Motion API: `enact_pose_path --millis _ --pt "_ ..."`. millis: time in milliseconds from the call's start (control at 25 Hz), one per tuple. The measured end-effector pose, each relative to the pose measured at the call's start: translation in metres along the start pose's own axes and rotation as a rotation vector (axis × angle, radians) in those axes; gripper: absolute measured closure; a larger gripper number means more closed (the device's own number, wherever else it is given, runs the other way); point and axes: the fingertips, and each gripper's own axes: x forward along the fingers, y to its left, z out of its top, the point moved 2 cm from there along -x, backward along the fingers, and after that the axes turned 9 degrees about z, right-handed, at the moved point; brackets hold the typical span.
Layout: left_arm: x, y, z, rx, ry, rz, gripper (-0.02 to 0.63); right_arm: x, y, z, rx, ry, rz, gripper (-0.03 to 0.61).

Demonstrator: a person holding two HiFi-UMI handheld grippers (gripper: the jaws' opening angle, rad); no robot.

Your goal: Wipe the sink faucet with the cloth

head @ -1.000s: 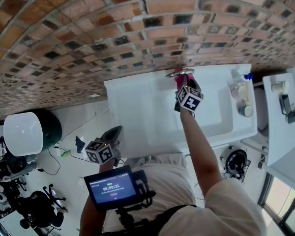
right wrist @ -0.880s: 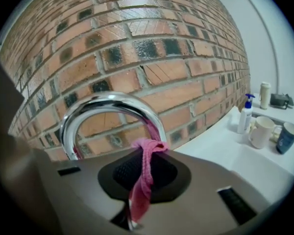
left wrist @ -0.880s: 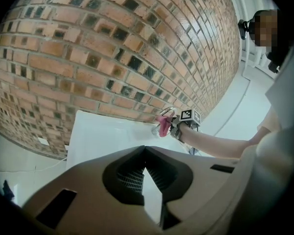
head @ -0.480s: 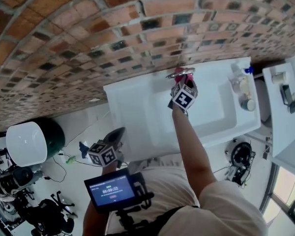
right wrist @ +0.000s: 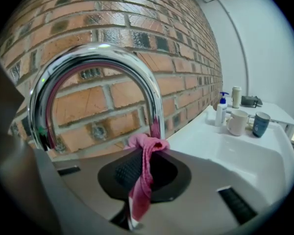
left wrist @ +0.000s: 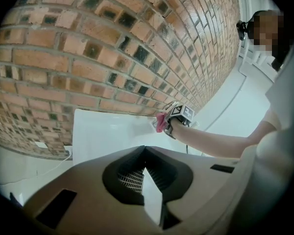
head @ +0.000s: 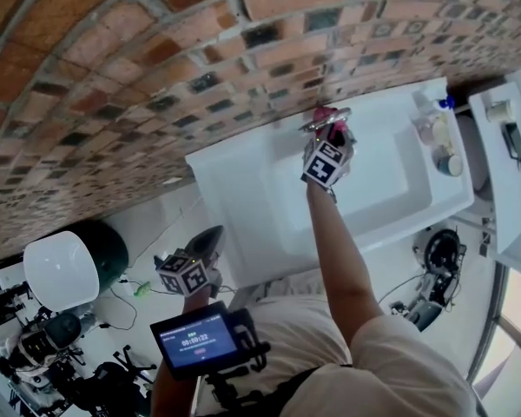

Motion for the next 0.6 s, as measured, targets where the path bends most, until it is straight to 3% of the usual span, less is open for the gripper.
enact_pose_path --millis 400,600 --pt "-0.007 0.022 0.003 0.035 0.033 -0.003 0.617 0.015 -0.018 -0.037 0.177 0.087 -0.005 0.538" --pt "-0.011 0.033 0.0 0.028 0.031 0.003 0.617 0.003 -0.035 -0.048 0.194 0.092 0.015 0.538"
